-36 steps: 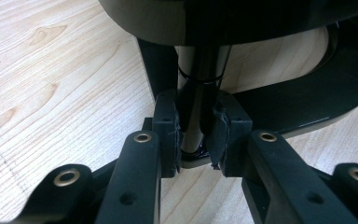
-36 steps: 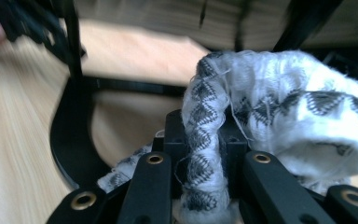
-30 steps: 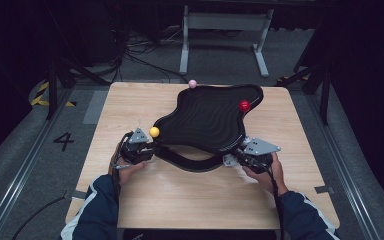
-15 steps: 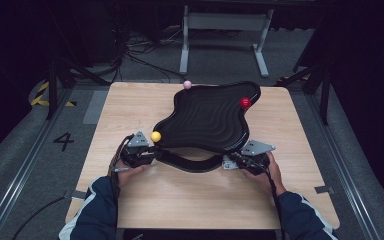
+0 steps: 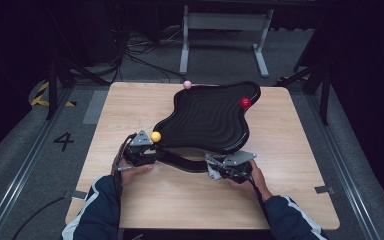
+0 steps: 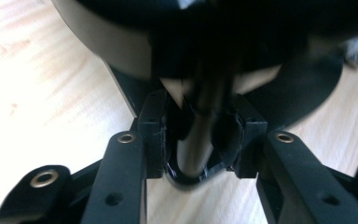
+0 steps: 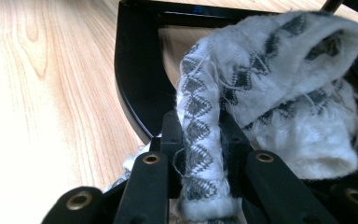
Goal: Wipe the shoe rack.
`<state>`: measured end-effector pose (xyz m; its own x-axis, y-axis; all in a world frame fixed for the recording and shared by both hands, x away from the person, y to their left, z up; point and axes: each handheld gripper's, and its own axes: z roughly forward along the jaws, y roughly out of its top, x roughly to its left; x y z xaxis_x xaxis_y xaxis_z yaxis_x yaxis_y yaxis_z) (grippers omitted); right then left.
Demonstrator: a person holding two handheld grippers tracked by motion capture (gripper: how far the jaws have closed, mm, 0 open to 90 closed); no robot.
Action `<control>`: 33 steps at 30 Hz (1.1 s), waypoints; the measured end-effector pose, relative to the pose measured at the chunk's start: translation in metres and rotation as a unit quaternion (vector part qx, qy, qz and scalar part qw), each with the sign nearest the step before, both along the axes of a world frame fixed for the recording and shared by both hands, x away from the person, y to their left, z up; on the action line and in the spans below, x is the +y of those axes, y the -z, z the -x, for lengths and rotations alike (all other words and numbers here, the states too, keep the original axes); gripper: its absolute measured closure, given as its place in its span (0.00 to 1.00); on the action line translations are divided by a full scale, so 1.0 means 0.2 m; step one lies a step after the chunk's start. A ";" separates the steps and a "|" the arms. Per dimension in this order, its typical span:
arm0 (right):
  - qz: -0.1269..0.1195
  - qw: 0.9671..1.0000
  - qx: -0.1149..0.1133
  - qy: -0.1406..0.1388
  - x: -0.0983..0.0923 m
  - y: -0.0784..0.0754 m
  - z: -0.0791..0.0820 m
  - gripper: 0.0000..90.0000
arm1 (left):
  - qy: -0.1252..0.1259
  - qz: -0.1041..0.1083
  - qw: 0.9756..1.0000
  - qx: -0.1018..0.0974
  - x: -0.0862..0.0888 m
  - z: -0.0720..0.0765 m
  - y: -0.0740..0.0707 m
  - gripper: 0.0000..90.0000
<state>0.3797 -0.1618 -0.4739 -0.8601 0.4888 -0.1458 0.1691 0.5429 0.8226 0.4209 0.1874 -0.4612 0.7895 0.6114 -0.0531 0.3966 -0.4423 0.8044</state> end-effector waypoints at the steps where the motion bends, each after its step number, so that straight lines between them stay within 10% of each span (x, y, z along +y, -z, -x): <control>1: -0.003 1.000 0.005 0.001 0.00 0.00 0.00 0.85 | -0.002 0.003 1.000 -0.001 0.00 -0.01 0.00 0.71; 19: 0.005 0.994 -0.007 0.107 -0.23 -0.02 -0.13 0.86 | 0.021 0.004 1.000 0.001 -0.07 0.04 -0.01 0.82; 24: -0.021 0.993 0.050 0.106 -0.28 -0.02 -0.16 0.86 | 0.004 0.015 1.000 0.011 -0.08 0.06 0.00 0.81; 33: 0.002 0.996 0.040 0.075 -0.26 -0.03 -0.14 0.86 | -0.010 0.016 1.000 0.009 -0.11 0.11 0.00 0.81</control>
